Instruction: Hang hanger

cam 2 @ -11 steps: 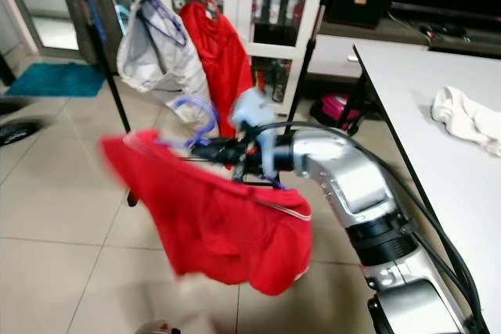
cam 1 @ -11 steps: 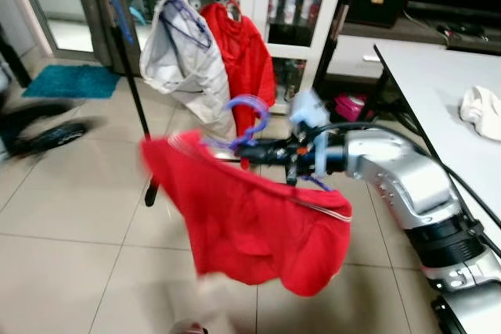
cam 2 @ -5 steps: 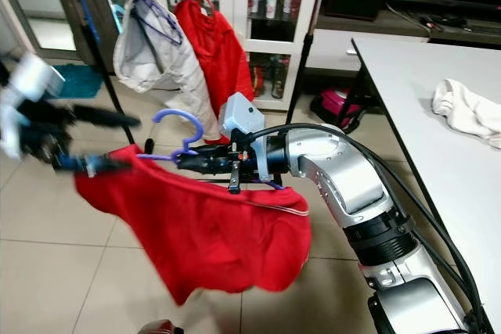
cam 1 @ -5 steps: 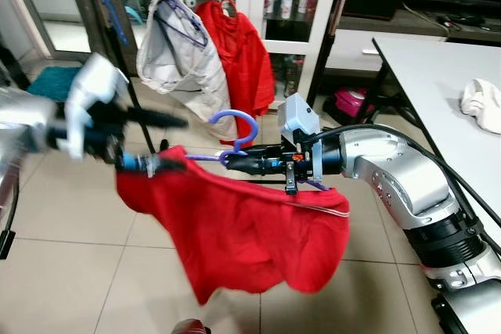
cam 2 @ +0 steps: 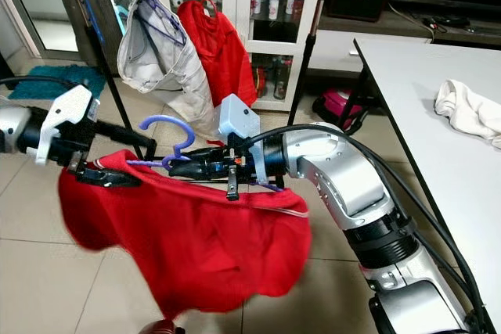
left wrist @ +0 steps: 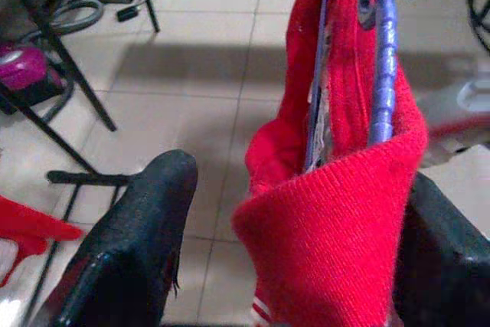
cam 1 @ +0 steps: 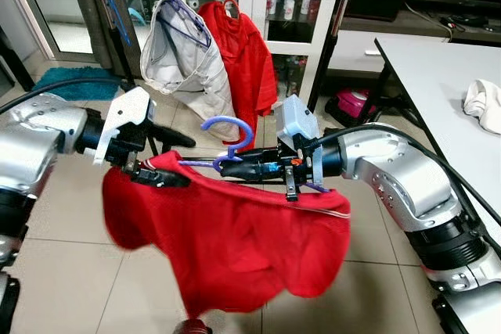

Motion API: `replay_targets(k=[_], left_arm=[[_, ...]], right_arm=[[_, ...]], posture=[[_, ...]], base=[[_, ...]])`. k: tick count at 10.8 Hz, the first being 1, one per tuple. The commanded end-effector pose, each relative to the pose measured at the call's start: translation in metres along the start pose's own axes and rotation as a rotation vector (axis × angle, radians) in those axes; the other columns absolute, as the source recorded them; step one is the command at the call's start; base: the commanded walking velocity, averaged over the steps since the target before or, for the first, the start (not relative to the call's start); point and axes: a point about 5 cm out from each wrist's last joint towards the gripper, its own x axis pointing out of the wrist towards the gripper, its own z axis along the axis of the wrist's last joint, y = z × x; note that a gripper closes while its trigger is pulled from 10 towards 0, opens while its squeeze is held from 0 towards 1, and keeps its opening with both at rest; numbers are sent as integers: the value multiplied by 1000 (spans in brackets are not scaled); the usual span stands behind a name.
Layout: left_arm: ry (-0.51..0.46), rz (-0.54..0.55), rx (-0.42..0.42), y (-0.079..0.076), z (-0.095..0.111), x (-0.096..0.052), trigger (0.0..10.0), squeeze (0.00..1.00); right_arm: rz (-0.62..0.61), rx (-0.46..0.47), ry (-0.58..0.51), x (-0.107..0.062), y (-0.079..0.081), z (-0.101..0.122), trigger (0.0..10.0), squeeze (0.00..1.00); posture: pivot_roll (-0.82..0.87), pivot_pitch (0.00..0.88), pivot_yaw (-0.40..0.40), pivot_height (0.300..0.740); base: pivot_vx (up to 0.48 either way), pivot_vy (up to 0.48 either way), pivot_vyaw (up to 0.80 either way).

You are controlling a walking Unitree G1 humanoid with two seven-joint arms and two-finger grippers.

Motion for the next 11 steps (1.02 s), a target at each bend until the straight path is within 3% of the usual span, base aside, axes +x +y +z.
replay_targets(k=[1, 6, 8, 11], left_arm=[[21, -29, 17, 2, 2, 5, 0, 0], [115, -114, -17, 2, -11, 20, 0, 0], [88, -43, 16, 8, -9, 25, 0, 0], [49, -18, -42, 6, -13, 27, 0, 0]], right_arm=[[37, -53, -38, 3, 5, 13, 0, 0], [49, -57, -52, 3, 7, 18, 0, 0], [50, -52, -59, 4, 7, 20, 0, 0], [22, -46, -76, 5, 4, 22, 0, 0]], posture=[[2, 0, 39, 740], [-20, 0, 48, 740], [-25, 0, 46, 740], [-31, 0, 49, 740]], base=[[0, 0, 0], [0, 0, 0], [0, 0, 0], [0, 0, 0]])
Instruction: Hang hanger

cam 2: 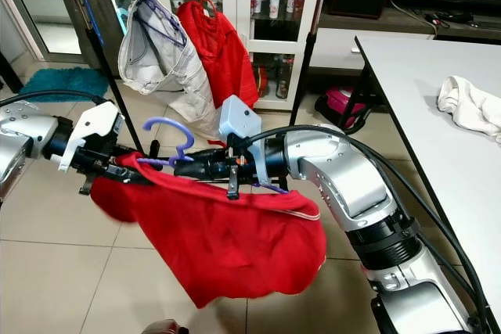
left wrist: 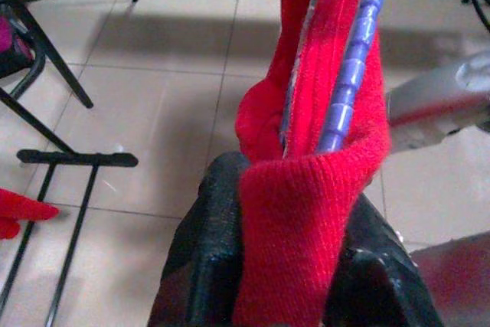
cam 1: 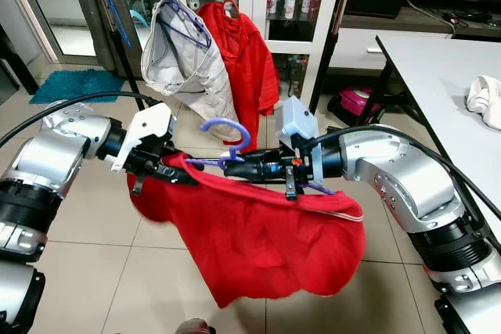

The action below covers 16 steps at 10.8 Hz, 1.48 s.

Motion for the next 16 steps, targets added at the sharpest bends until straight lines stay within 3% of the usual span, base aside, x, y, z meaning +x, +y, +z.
replay_targets(k=[1, 2, 3, 4, 5, 6, 7, 9, 11, 12, 13, 14, 15, 16], left_arm=[[-13, 17, -39, -2, -5, 5, 0, 0], [-25, 23, -54, -4, -8, 5, 0, 0], [-48, 34, -65, -5, -8, 4, 0, 0], [-84, 47, -90, -7, -6, 3, 0, 0], [-95, 65, -114, -11, -9, 1, 0, 0], [-101, 78, -128, -13, -12, -1, 0, 0], [-121, 100, -145, -17, -13, -4, 0, 0], [-134, 150, -169, -22, -16, -10, 0, 0], [-121, 209, -181, -23, -21, -11, 0, 0], [-129, 266, -190, -23, -23, -9, 0, 0], [-117, 299, -189, -22, -25, -6, 0, 0], [-117, 313, -190, -22, -25, -5, 0, 0], [-115, 339, -190, -22, -27, -3, 0, 0], [-90, 376, -180, -21, -29, -3, 0, 0]], right_arm=[[67, -82, -107, 4, 7, 25, 0, 0], [69, -83, -111, 4, 7, 26, 0, 0], [72, -88, -112, 5, 7, 26, 863, 0], [77, -99, -114, 5, 7, 26, 8471, 0], [70, -107, -112, 6, 6, 25, 10000, 0], [53, -92, -111, 7, 4, 24, 10000, 0], [38, -51, -106, 7, 0, 21, 10000, 1000], [-67, -19, -103, 1, -12, 17, 10000, 1000], [-237, 19, -137, -17, -30, 16, 10000, 1000], [-364, 56, -171, -27, -37, 15, 10000, 1000], [-554, 121, -156, -35, -49, 9, 10000, 1000], [-669, 160, -99, -39, -55, 1, 10000, 1000], [-821, 280, -20, -44, -58, -17, 10000, 153], [-902, 359, 35, -45, -55, -27, 10000, 0]], posture=[[-22, 0, 35, 740], [-17, 0, 28, 740], [-16, 0, 26, 740], [-10, 0, 21, 740], [-1, 0, 15, 740], [1, 0, 13, 740], [7, 0, 10, 740], [13, 0, 9, 740], [12, 0, 15, 740], [6, 0, 19, 740], [5, 0, 20, 740], [4, 0, 20, 740], [5, 0, 19, 740], [7, 0, 20, 740]], base=[[0, 0, 0], [0, 0, 0], [0, 0, 0], [0, 0, 0], [0, 0, 0], [0, 0, 0], [0, 0, 0], [0, 0, 0], [0, 0, 0], [0, 0, 0], [0, 0, 0], [0, 0, 0], [0, 0, 0], [0, 0, 0]])
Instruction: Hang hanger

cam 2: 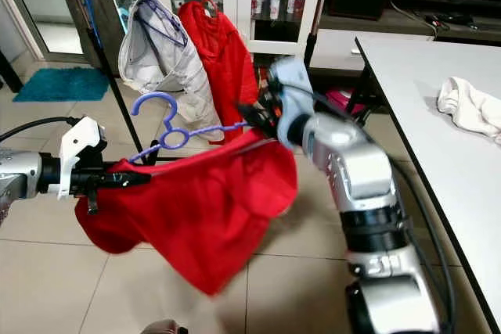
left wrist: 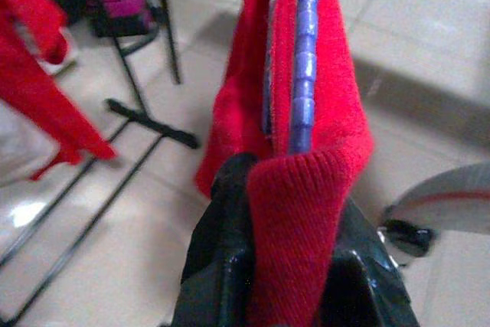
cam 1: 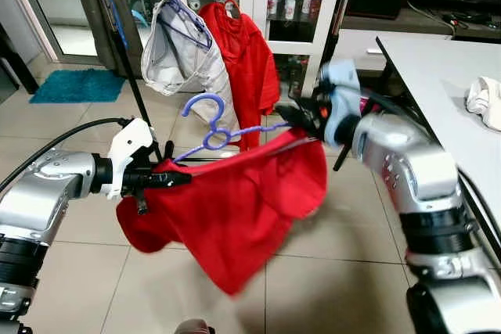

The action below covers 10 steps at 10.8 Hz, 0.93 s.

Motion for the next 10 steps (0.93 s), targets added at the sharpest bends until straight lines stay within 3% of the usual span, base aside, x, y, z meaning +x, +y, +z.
replay_targets(k=[1, 2, 4, 5, 8, 9, 10], left_arm=[[-22, 62, 53, 5, 9, -2, 0, 0], [-33, 116, 58, 7, 10, 2, 0, 0], [-54, 112, 53, 0, 10, 9, 0, 0], [-62, 103, 51, -2, 10, 10, 0, 0], [-63, 82, 48, -7, 9, 11, 0, 0], [-64, 75, 45, -8, 9, 11, 0, 0], [-64, 70, 44, -9, 9, 11, 0, 0]], right_arm=[[-41, 46, 14, -4, -1, 0, 10000, 0], [-93, 89, 64, -6, -2, -6, 10000, 0], [-95, 208, 155, -3, 7, -15, 10000, 0], [-48, 292, 161, -1, 13, -13, 10000, 0], [-55, 395, 154, 5, 13, -12, 10000, 0], [-50, 440, 141, 5, 14, -11, 5098, 0], [-51, 448, 144, 5, 14, -11, 2392, 0]], posture=[[5, 0, 22, 740], [3, 0, 23, 740], [8, 0, 17, 740], [12, 0, 12, 740], [15, 0, 10, 740], [12, 0, 12, 740], [10, 0, 13, 740]], base=[[0, 0, 0], [0, 0, 0], [0, 0, 0], [0, 0, 0], [0, 0, 0], [0, 0, 0], [0, 0, 0]])
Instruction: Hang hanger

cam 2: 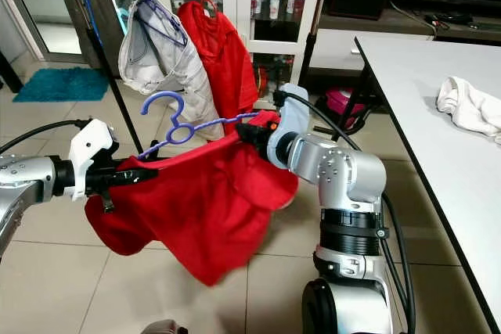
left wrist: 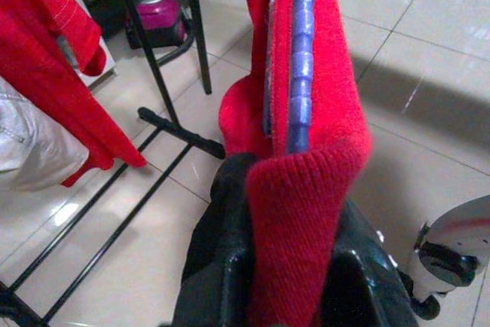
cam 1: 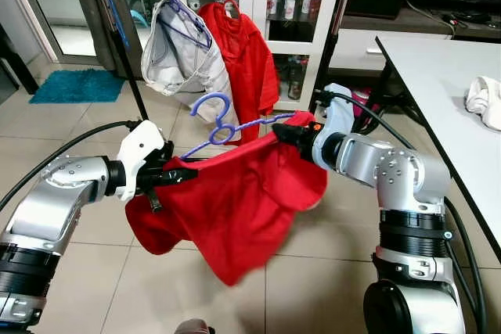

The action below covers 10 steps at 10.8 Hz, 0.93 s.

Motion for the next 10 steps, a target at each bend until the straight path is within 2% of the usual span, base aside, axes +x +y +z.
replay_targets(k=[1, 10], left_arm=[[-36, -12, 27, -1, 10, -1, 0, 0], [-18, 3, 9, -1, 6, -5, 0, 0]], right_arm=[[3, 6, -2, 1, 2, 4, 0, 0], [23, 6, -40, 6, 4, 8, 0, 0]], posture=[[8, 0, 15, 740], [25, 0, 6, 740]], base=[[0, 0, 0], [0, 0, 0]])
